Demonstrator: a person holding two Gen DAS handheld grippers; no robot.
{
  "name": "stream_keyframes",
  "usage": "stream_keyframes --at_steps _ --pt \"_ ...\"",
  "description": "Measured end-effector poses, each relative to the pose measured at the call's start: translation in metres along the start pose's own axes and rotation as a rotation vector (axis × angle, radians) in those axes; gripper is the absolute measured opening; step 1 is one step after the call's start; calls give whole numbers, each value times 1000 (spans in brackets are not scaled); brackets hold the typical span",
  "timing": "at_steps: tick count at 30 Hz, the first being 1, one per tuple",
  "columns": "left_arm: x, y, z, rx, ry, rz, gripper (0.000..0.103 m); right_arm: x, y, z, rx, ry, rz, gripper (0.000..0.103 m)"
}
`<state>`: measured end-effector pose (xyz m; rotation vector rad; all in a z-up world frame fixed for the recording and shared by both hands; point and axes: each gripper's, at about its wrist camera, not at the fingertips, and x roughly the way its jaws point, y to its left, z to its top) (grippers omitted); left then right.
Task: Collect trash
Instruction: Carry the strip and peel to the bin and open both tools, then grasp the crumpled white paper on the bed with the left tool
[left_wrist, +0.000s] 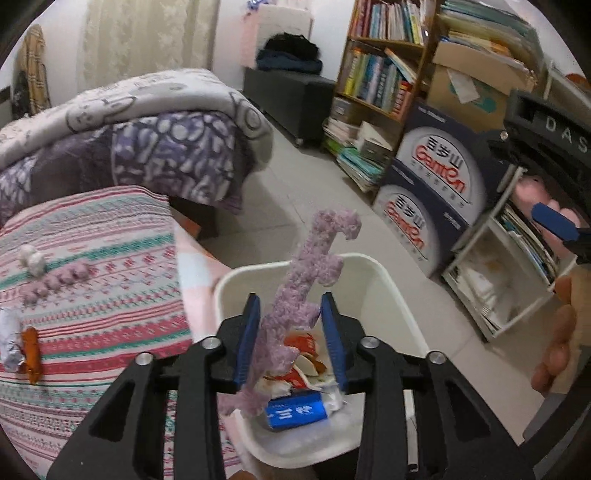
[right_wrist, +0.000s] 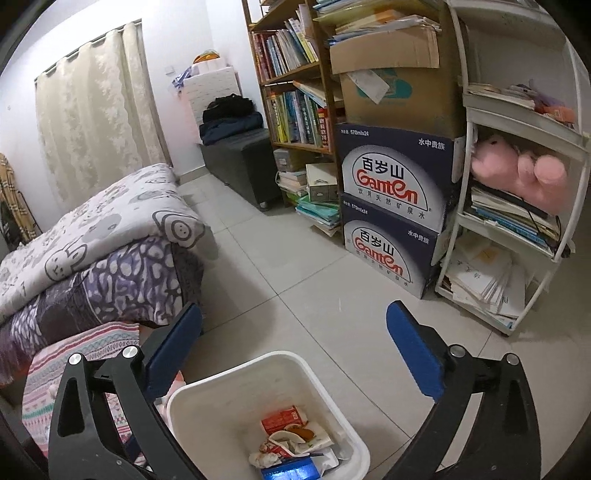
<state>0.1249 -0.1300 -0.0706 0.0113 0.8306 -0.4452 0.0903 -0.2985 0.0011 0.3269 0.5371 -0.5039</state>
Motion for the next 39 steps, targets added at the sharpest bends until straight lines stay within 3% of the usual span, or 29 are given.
stream_keyframes --at_steps 5,12,16,28,34,39 --pt "-3 -3 -2 2 8 -36 55 0 1 0 -3 3 6 96" --pt "-10 17 -2 -30 11 21 61 -4 24 -7 -49 10 26 96" --pt "-16 40 -2 -59 1 103 72 -3 42 -14 -71 48 51 96" --pt "-37 148 -8 -191 53 417 83 -2 110 -46 -180 177 158 96" --pt "-52 235 -15 -344 93 617 85 -2 142 -65 -233 227 191 96" --pt "-55 297 -31 -518 134 657 85 0 171 -86 -312 271 211 96"
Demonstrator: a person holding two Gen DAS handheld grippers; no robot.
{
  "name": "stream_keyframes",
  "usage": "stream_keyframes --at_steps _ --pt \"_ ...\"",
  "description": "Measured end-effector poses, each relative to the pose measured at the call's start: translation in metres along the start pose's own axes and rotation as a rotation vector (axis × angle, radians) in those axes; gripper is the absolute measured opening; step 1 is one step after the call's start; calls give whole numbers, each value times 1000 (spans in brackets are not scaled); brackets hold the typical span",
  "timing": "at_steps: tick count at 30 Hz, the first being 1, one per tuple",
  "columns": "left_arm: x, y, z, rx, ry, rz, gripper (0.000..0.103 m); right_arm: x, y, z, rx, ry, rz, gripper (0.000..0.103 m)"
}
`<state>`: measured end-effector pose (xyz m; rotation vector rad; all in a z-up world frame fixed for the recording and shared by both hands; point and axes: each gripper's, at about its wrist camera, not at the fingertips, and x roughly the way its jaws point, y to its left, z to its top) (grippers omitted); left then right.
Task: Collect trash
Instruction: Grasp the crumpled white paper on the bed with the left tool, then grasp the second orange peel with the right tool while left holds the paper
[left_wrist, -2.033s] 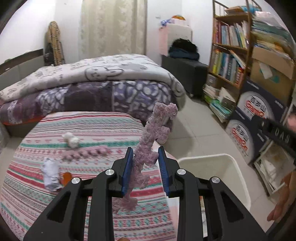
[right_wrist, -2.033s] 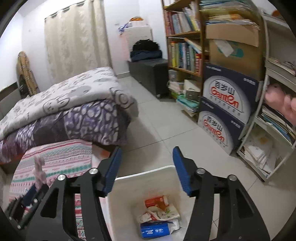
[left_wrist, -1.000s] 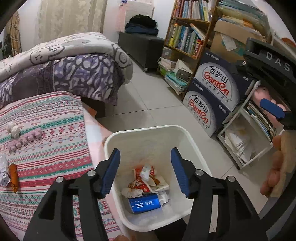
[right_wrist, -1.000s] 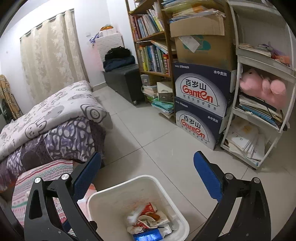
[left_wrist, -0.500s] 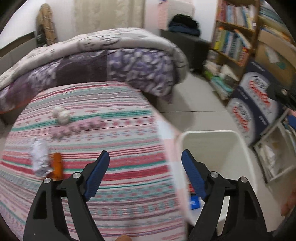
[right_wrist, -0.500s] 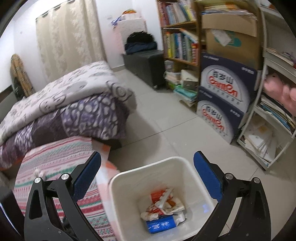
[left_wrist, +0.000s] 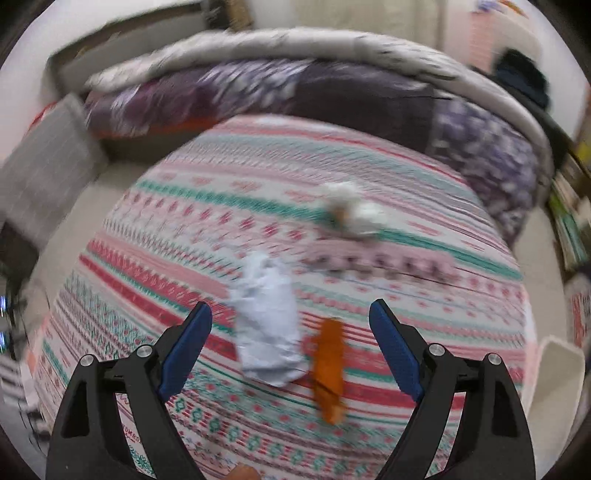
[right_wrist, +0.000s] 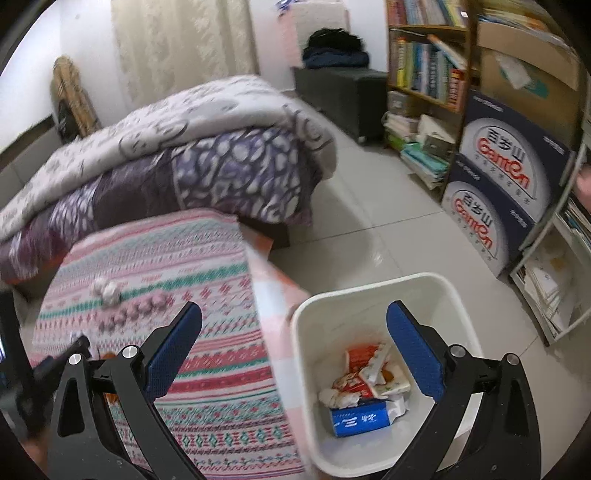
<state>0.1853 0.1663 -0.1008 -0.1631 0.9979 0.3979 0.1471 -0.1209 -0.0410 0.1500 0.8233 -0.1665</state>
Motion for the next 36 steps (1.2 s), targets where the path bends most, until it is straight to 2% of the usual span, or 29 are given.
stream_keyframes --at_steps 3,7,10,12,13,14,17,22,27,30,31,33,34,35,36 --pt "21 22 3 -81 75 -45 84 10 22 -9 -68 33 14 96" --pt "37 36 4 -136 119 -94 84 23 51 -21 -151 84 47 96" --pt "52 44 1 -173 175 -164 67 33 73 -31 -203 126 78 96" --pt "58 47 -3 -183 211 -206 45 37 84 -37 -224 146 100 96" --pt "59 49 -2 -188 218 -230 43 40 92 -40 -236 161 120 96" --pt "57 53 -3 -197 212 -248 42 42 98 -42 -245 171 133 96" --pt "44 69 -4 -217 167 -236 40 48 118 -52 -278 199 179 96" --pt "18 107 0 -268 82 -192 40 56 160 -67 -325 227 249 96" --pt "5 138 2 -279 27 -153 40 70 197 -84 -348 267 292 95" --pt "0 154 1 -279 12 -136 41 79 211 -94 -361 293 288 81" --pt "-1 160 0 -279 7 -131 41 82 216 -98 -364 311 288 72" --pt "-3 166 -1 -283 3 -123 41 82 222 -102 -377 287 262 62" --pt "-4 170 -2 -284 0 -116 41 79 227 -103 -394 266 258 38" --pt "-4 173 -3 -285 -2 -111 41 78 229 -104 -395 261 263 22" --pt "-4 176 -4 -284 -5 -103 41 77 229 -103 -386 261 276 21"
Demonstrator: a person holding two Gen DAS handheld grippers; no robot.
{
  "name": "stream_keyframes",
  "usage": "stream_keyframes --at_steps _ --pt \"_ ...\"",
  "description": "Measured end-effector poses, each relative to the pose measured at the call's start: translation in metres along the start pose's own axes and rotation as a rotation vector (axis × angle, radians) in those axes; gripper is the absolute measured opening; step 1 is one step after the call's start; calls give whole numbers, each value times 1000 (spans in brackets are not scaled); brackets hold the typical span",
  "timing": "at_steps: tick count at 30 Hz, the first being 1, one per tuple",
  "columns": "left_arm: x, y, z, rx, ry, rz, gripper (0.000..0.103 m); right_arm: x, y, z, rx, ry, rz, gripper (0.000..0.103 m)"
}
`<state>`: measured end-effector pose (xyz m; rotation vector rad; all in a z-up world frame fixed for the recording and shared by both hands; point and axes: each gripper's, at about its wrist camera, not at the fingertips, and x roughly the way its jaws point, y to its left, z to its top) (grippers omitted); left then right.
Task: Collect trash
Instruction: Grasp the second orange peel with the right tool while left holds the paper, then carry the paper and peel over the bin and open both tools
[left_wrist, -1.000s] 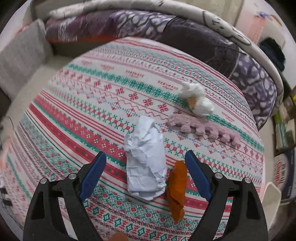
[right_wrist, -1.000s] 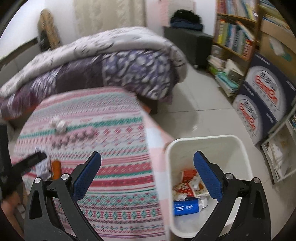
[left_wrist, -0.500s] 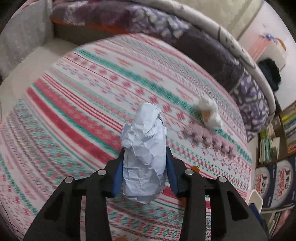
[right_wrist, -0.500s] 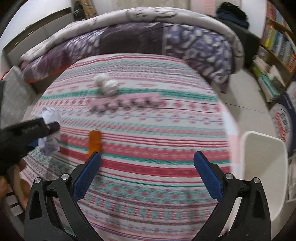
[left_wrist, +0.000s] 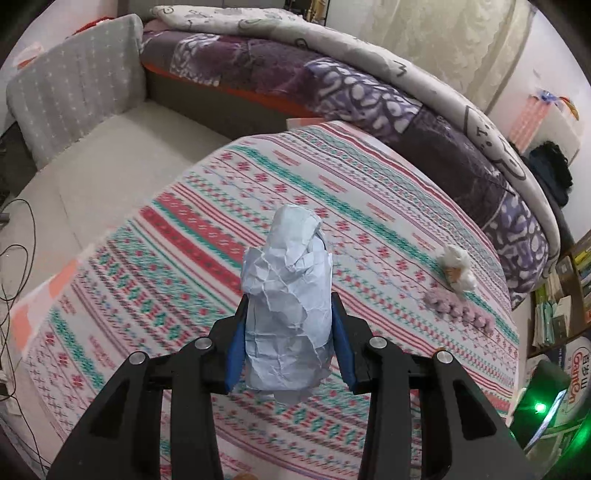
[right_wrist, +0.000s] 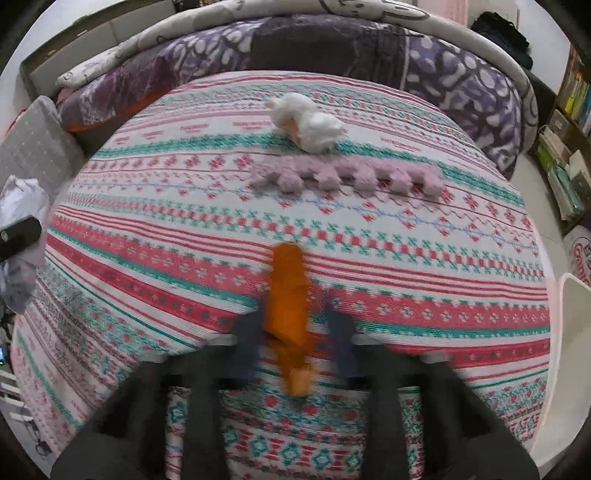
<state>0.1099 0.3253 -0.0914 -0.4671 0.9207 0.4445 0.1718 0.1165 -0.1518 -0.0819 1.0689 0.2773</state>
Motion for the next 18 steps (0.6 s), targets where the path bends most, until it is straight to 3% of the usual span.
stream_keyframes --at_steps 5,9,18 --pt "-8 8 0 17 -43 38 41 -26 3 9 38 -99 81 20" --pt "-32 -1 1 53 -149 65 41 -64 4 21 58 -226 116 20" --pt "-89 -37 -8 111 -359 81 41 -132 -9 23 46 -452 46 20"
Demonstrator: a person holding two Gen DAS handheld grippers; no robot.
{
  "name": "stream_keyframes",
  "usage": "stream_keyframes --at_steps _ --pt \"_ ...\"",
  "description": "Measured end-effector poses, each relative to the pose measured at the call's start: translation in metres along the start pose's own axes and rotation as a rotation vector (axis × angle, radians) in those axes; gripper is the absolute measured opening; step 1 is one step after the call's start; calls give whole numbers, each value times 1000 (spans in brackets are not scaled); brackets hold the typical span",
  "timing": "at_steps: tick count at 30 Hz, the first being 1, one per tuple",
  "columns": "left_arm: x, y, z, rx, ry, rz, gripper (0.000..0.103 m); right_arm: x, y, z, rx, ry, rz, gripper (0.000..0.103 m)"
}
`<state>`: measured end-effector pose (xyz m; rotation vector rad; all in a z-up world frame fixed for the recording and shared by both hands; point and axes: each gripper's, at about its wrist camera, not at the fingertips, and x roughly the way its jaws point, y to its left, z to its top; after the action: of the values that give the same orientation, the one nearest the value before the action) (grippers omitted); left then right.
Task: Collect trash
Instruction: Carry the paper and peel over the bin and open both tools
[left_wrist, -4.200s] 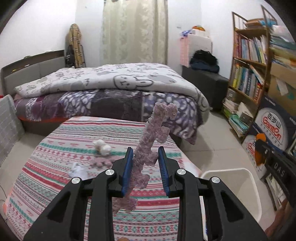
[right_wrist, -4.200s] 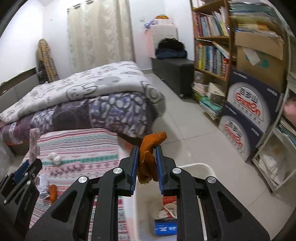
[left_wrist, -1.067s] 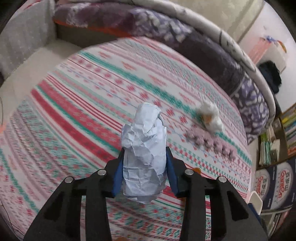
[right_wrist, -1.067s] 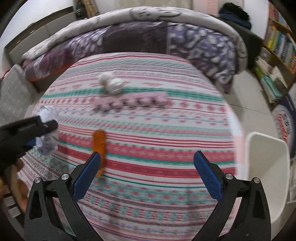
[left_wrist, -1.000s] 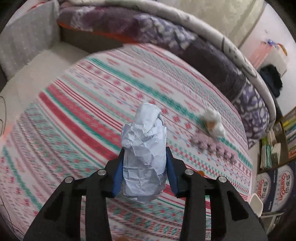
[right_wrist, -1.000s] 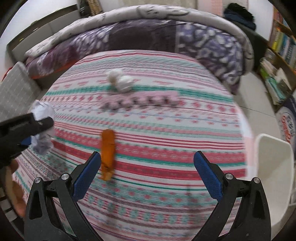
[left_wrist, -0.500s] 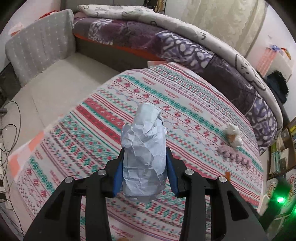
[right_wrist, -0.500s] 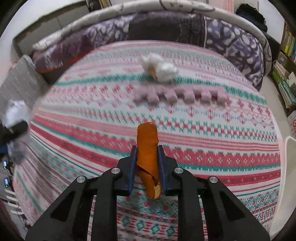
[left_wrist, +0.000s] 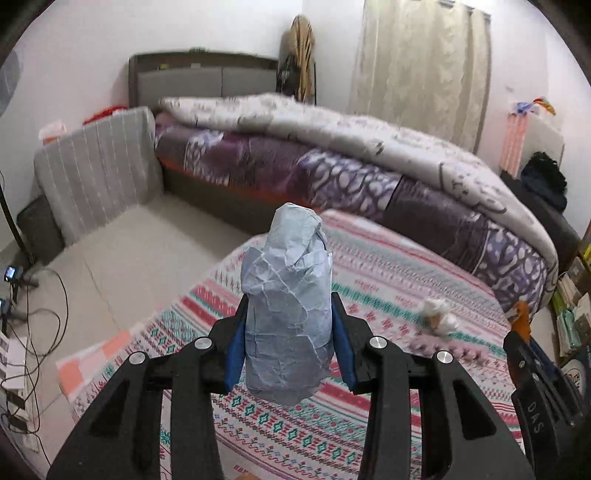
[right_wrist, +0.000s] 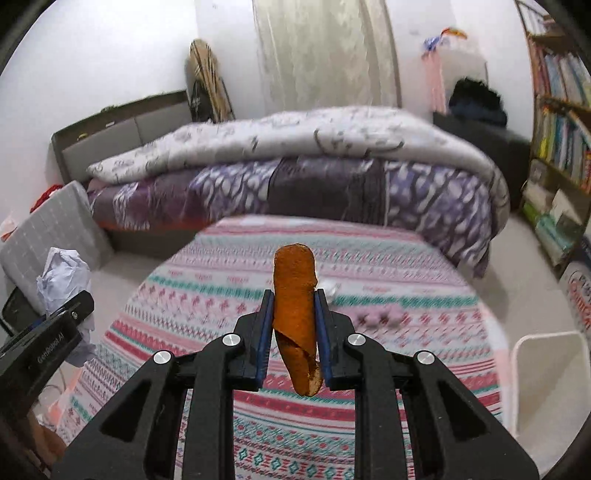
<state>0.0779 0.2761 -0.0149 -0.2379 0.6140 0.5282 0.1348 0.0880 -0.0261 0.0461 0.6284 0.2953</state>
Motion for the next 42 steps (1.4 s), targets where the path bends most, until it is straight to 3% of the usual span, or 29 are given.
stream_keyframes --at_steps 7,13,42 --pt "-31 -21 -2 32 -76 -8 41 -26 -12 5 -11 -65 -47 20" --pt "-44 -36 -6 45 -84 -41 41 -41 -25 7 -11 -95 -77 20" --pt "-81 -165 -34 190 -120 -220 41 -81 -144 9 91 -101 -266 20"
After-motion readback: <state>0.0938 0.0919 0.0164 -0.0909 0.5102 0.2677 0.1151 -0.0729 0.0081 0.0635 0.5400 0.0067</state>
